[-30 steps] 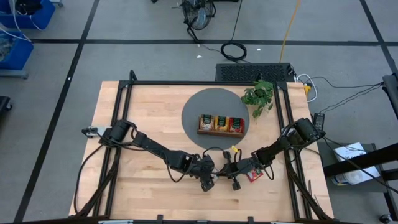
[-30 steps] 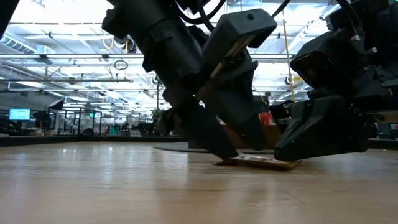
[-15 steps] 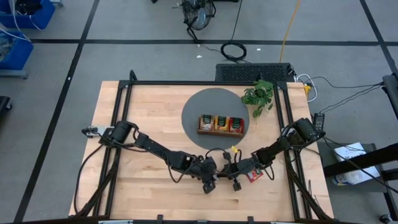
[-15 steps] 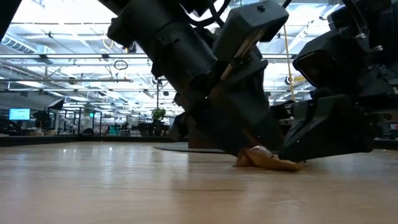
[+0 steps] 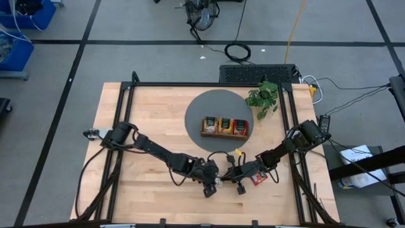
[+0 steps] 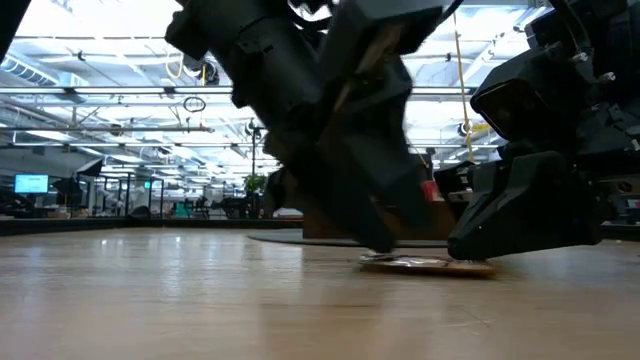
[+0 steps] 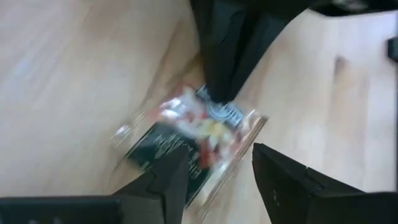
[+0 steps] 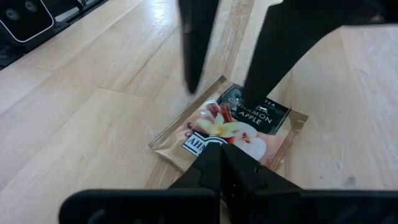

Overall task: Pick & Place Tea
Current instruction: Put the brown tea bag into the left section of the wooden organizer

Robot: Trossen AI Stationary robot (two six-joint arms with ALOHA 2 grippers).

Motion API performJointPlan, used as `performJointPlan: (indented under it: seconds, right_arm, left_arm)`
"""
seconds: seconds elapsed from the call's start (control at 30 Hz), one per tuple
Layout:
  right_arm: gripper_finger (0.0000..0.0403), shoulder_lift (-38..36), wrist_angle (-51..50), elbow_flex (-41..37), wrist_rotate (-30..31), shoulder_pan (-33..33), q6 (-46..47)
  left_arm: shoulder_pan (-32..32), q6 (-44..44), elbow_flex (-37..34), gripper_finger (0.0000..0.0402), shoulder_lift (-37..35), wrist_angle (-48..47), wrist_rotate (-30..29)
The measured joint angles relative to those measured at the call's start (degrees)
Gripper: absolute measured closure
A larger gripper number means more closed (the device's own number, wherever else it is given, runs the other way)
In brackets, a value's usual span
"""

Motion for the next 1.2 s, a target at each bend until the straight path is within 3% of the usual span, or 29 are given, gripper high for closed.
performJointPlan:
  seconds: [0.27,0.5,0.77,1.0,1.2]
  right_arm:
    - [0.0403,-1.58,3.83,-0.04,-0.03,1.31,-5.06]
    - [0.0403,-9.33,0.33,-0.17,1.26,4.52,-7.69]
    - [0.0403,-13.30,-2.29,0.69,3.08,8.26,-7.17]
    - [0.0403,-11.87,-9.17,0.73,5.84,8.14,-1.62]
    - [0.0403,-8.74,-8.00,0.71,7.39,6.95,-0.40]
  left_arm:
    - [-0.40,-4.99,0.06,0.0220,-1.30,-8.64,-4.72]
    - [-0.68,-5.08,0.06,0.0220,-1.32,-8.53,-5.38]
    - [-0.94,-5.12,0.06,0.0220,-1.32,-6.69,-6.81]
    - [-0.94,-5.46,0.04,0.0220,-1.34,-6.99,-6.91]
    - [-0.94,-5.38,0.04,0.0220,-1.36,-6.79,-7.86]
